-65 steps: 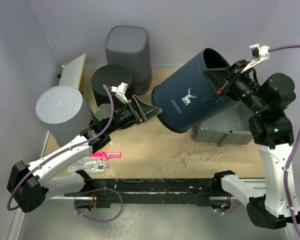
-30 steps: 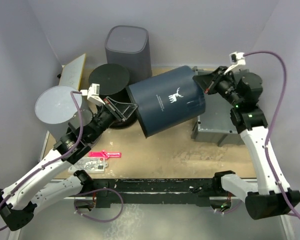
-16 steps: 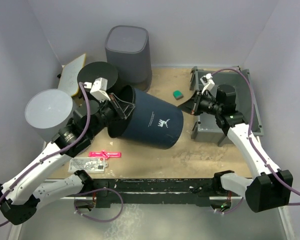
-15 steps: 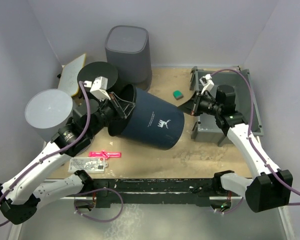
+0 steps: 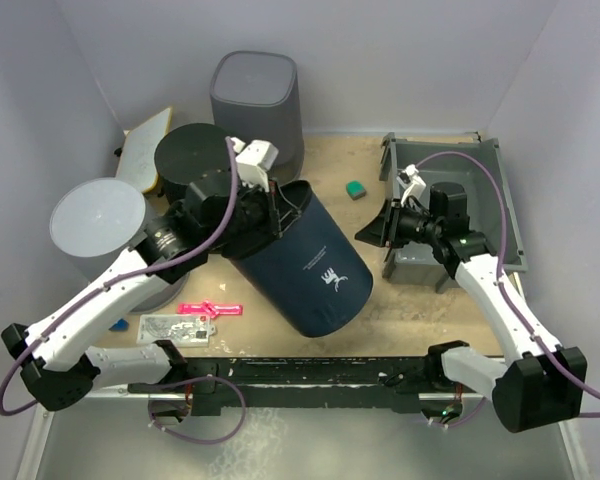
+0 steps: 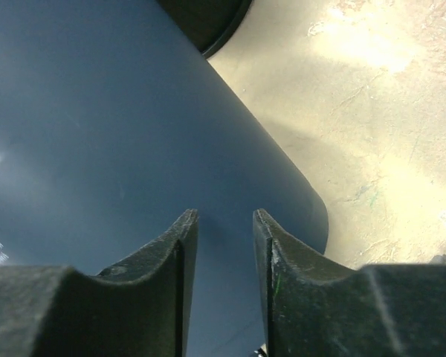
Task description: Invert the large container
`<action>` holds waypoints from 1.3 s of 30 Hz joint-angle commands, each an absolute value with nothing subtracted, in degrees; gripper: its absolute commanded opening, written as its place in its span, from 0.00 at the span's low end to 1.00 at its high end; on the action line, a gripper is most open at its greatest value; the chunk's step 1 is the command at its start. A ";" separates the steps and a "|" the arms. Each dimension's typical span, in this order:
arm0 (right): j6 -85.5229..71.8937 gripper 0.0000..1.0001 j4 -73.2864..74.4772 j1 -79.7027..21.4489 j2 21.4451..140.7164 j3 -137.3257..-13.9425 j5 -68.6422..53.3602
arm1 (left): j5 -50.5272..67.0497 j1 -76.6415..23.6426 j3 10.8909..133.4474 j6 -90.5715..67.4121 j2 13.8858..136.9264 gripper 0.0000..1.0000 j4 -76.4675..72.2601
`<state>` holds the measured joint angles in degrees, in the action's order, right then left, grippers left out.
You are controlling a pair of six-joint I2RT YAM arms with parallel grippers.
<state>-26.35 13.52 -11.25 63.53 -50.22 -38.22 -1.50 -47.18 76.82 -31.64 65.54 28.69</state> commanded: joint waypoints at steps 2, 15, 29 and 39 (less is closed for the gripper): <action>-24.81 0.42 13.29 -11.69 58.90 -49.32 -35.39 | -0.51 -53.73 81.74 -24.26 68.85 0.00 31.78; -24.99 0.58 27.89 -11.69 59.30 -60.99 4.67 | 5.07 -63.27 77.58 -17.50 74.94 0.00 36.50; -22.66 0.64 26.36 -11.76 79.39 -69.30 7.28 | -8.23 -63.22 71.47 -16.59 69.49 0.00 43.67; -25.30 0.00 21.30 -11.73 79.72 -69.87 2.02 | -13.10 -63.23 75.87 -19.90 65.09 0.20 50.27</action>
